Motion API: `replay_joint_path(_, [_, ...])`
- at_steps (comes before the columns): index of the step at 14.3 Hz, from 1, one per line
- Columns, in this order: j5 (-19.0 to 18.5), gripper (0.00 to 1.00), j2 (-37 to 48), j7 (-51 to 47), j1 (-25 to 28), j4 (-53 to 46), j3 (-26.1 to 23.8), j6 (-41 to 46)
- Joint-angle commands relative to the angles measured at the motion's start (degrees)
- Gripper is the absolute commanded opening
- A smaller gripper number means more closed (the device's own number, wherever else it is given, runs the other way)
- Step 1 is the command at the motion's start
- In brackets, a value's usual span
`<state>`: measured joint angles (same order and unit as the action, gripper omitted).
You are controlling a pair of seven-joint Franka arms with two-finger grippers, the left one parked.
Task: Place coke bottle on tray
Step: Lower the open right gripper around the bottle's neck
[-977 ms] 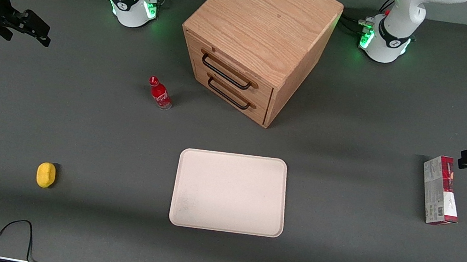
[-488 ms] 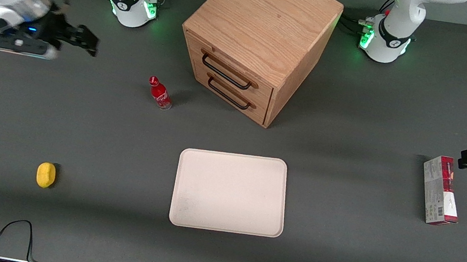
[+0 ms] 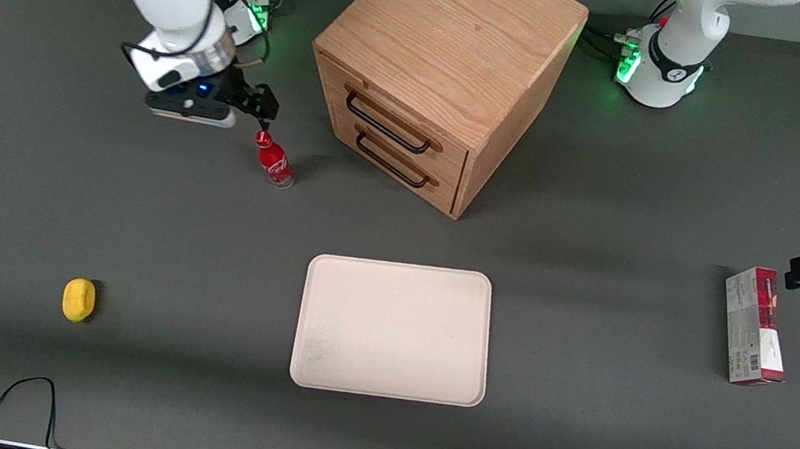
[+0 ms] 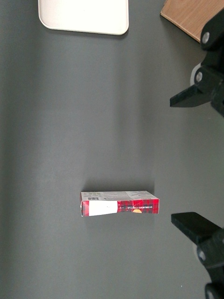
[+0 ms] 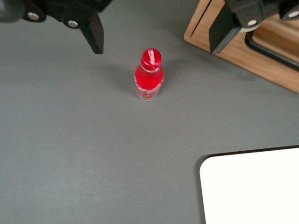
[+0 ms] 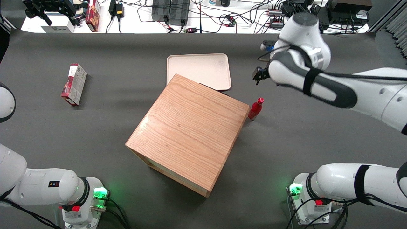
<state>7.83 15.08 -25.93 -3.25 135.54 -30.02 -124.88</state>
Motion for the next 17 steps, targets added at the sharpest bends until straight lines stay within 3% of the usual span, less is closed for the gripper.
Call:
replay_joint_path(1, [1.6,1.00,-1.5,-0.4,-0.3,5.2,-0.6,-8.4])
replay_joint_path(4, [1.6,1.00,-5.6,-0.6,-0.1,8.8,-0.7,-15.2])
replay_joint_path(9, [1.6,0.97,-7.3,-0.7,0.0,8.8,-2.1,-14.2])
replay_joint_path(11, [1.6,0.84,-7.3,-0.7,0.3,8.8,-2.1,-12.8])
replay_joint_path(15, [1.5,0.35,-7.3,0.2,-0.1,8.7,-2.1,-12.5])
replay_joint_path(17, [1.5,0.21,-7.3,0.3,-0.1,8.2,-2.1,-12.4])
